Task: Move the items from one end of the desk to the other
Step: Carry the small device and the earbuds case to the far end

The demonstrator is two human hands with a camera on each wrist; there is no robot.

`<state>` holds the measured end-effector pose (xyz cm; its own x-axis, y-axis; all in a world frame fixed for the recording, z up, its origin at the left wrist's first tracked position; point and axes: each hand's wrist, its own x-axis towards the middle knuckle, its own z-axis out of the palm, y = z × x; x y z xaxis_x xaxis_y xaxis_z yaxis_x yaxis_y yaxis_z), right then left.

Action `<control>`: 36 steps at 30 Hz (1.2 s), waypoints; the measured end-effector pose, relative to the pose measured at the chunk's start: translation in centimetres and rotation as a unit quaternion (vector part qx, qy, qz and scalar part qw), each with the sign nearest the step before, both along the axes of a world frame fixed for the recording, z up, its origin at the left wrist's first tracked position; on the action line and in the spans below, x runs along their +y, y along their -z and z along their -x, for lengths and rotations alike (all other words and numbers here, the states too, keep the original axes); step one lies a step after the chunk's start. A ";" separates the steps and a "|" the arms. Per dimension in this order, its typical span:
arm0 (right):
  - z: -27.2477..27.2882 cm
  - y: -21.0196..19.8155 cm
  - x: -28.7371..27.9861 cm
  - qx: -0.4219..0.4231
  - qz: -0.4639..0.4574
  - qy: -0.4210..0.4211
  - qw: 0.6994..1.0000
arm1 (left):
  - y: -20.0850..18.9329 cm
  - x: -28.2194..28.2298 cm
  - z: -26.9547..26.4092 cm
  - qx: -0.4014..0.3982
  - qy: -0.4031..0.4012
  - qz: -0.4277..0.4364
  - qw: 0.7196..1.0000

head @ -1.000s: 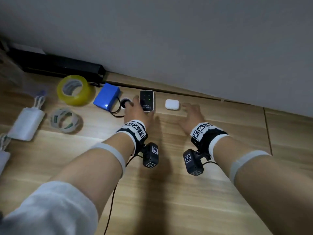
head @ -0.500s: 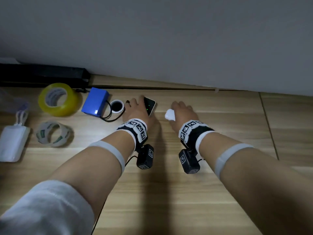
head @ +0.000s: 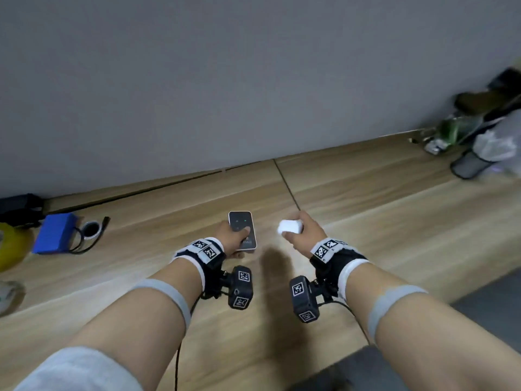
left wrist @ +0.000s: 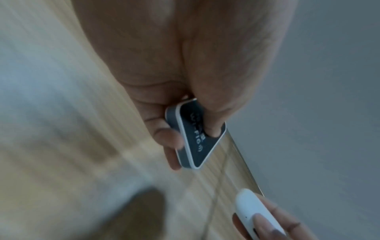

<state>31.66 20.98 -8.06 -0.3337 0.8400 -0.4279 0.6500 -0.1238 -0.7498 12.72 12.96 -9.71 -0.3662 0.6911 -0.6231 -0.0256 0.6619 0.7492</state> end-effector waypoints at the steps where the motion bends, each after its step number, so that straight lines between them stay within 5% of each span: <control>1: -3.1 -0.7 0.6 0.008 0.002 0.027 1.000 | -0.9 1.0 -3.0 -0.015 -0.002 -0.012 1.000; 8: -26.8 -4.3 4.3 0.051 -0.003 0.189 0.981 | -4.3 7.6 -24.6 -0.060 0.027 -0.051 0.997; 16: -49.5 -4.5 9.7 -0.014 -0.026 0.300 0.953 | -8.2 15.3 -44.8 -0.065 0.130 -0.089 0.985; 27: -61.4 -5.7 21.0 -0.012 -0.016 0.326 0.945 | -5.5 28.5 -57.2 -0.043 0.208 -0.069 0.975; 36: -68.0 -4.8 33.1 -0.079 0.047 0.284 0.954 | -1.9 41.7 -64.6 -0.136 0.167 -0.005 0.977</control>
